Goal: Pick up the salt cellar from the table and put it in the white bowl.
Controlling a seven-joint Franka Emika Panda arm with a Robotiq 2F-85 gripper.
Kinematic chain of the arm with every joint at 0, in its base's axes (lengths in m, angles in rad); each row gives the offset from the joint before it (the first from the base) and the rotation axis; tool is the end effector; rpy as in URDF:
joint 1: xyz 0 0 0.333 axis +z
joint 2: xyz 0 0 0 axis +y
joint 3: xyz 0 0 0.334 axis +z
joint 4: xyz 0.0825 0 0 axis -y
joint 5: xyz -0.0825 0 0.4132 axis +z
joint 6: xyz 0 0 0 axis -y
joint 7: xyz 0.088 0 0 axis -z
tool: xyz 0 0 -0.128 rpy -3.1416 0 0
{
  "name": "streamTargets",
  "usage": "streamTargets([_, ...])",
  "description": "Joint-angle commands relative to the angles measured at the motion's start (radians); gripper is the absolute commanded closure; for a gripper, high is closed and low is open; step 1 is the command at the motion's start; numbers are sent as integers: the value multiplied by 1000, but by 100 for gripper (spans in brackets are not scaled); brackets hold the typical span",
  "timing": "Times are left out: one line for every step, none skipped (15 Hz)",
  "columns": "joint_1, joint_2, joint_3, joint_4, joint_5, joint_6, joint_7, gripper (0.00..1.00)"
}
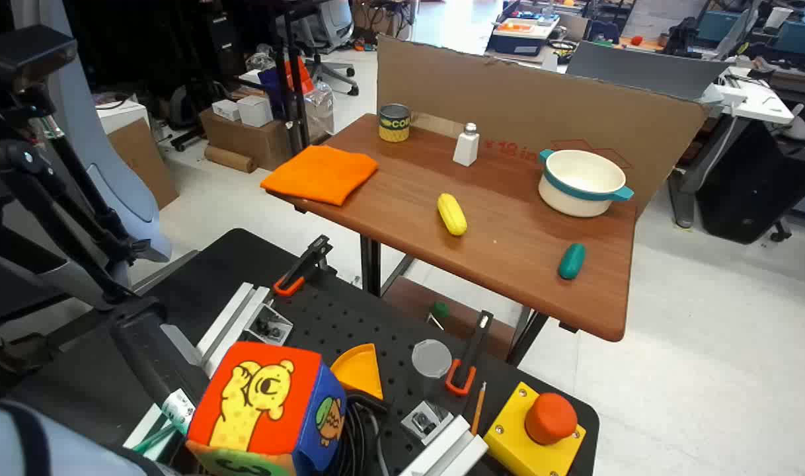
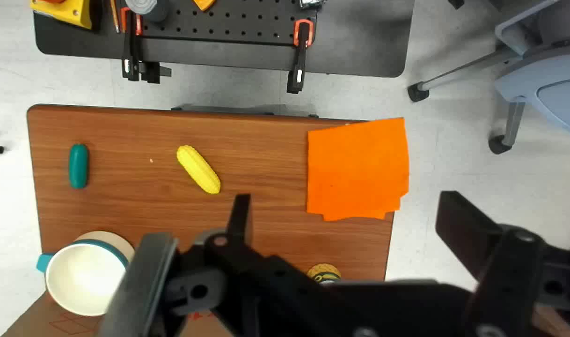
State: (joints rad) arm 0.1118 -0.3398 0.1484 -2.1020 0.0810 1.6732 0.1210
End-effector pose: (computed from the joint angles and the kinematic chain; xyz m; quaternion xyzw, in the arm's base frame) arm 0.4453 0.1350 0.5405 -0.9971 -0.0582 0.0481 0.0066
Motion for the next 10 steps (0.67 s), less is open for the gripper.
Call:
streamTargets([1,1,-1,2,0,-1,1,0])
streamTargets([1,1,-1,3,0,-1,1,0])
streamTargets([1,1,-1,3,0,-1,1,0])
streamTargets([1,1,-1,3,0,-1,1,0])
streamTargets([1,1,-1,3,0,-1,1,0])
streamTargets([1,1,-1,3,0,-1,1,0])
streamTargets([-3,17,-2,11,-1,7,8,0])
streamTargets([-7,33,-5,17,-1,29,8,0])
streamTargets([-10,44,-8,19,-2,57,2,0])
streamTargets([-16,65,-11,22,-17,93,-6,0])
